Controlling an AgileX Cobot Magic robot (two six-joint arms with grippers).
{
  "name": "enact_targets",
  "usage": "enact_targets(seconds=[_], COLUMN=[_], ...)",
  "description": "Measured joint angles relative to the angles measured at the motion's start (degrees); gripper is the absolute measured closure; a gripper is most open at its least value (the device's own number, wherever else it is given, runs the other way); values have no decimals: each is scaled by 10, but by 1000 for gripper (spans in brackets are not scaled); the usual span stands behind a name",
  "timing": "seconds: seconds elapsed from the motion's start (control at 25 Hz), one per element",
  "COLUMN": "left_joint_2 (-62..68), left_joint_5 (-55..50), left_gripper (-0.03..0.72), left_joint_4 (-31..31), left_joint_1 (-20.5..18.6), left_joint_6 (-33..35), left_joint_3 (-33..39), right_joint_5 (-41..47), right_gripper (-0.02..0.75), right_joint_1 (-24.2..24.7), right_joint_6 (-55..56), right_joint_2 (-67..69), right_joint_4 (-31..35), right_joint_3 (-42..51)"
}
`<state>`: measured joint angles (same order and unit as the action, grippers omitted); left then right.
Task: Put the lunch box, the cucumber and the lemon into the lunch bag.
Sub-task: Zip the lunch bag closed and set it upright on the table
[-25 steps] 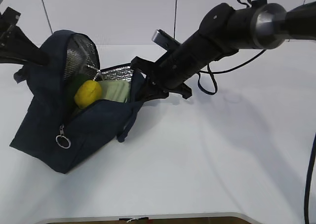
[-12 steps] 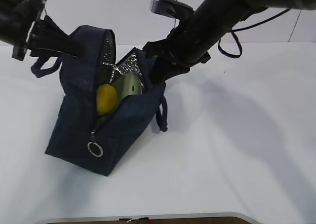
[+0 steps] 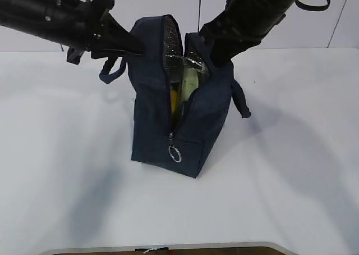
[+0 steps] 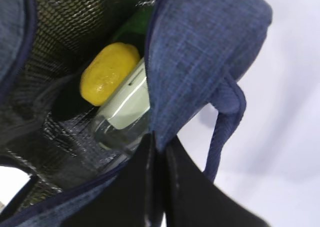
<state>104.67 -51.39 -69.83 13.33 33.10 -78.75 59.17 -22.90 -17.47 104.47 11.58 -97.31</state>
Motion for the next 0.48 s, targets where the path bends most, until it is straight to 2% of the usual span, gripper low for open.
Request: enact_targets(seconds=[0.28,0.48], left_joint_2=[51,56], left_joint_5=[22,23], left_gripper=[703,703], left_joint_4=[-48,-50], left_joint_1=[13,14], left_joint_6=[7,12], left_joint_3=[0,0], right_joint_5=[-65,-101], right_gripper=[726,727], right_joint_1=[0,0], right_joint_6=[4,5], right_joint_2=[2,14], right_joint_4=[-4,14], right_joint_3=[0,0])
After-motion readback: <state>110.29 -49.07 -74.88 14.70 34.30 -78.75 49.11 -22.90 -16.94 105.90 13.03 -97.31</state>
